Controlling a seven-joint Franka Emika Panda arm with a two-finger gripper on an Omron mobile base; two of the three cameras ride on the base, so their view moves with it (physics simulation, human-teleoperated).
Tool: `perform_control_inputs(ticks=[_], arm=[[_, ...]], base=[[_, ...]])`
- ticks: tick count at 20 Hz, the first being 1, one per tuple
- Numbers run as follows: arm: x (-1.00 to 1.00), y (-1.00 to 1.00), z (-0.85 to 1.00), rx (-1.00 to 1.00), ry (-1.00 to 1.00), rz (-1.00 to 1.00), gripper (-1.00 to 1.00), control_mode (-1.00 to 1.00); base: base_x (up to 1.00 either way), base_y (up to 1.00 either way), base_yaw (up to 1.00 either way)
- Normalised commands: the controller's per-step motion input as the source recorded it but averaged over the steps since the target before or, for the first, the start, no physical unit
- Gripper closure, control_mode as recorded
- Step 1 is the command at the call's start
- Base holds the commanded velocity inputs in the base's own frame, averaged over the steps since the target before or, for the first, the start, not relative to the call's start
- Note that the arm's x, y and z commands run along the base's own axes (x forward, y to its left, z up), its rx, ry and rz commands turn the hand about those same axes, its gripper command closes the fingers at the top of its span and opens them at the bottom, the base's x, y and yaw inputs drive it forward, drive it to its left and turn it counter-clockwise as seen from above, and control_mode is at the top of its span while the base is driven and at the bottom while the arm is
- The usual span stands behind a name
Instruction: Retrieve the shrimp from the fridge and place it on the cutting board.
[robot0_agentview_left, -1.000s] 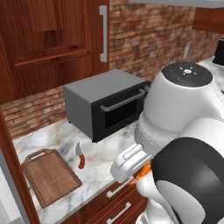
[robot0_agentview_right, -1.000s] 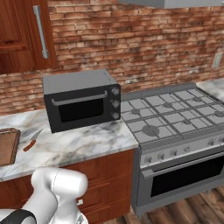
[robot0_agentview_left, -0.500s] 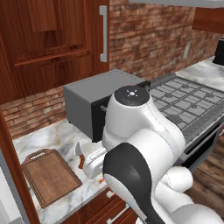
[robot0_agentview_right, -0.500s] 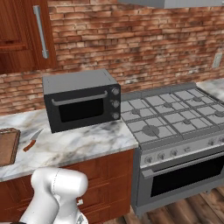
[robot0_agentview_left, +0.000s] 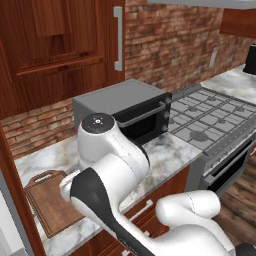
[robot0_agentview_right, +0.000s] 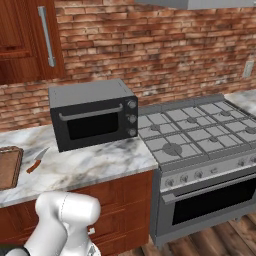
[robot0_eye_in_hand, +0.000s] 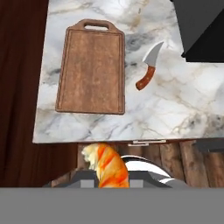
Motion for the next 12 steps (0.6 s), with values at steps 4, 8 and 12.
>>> perform_control_inputs(ticks=[4, 8, 12], arm=[[0.53, 0.52, -0.75, 0.00, 0.02, 0.00, 1.00, -1.00], [0.47, 0.41, -0.66, 0.00, 0.00, 0.00, 1.00, -1.00], [0.57, 0.55, -0.50, 0.00, 0.00, 0.00, 1.00, -1.00]], base=[[0.00, 0.00, 0.00], [0.00, 0.00, 0.00], [0.00, 0.00, 0.00]])
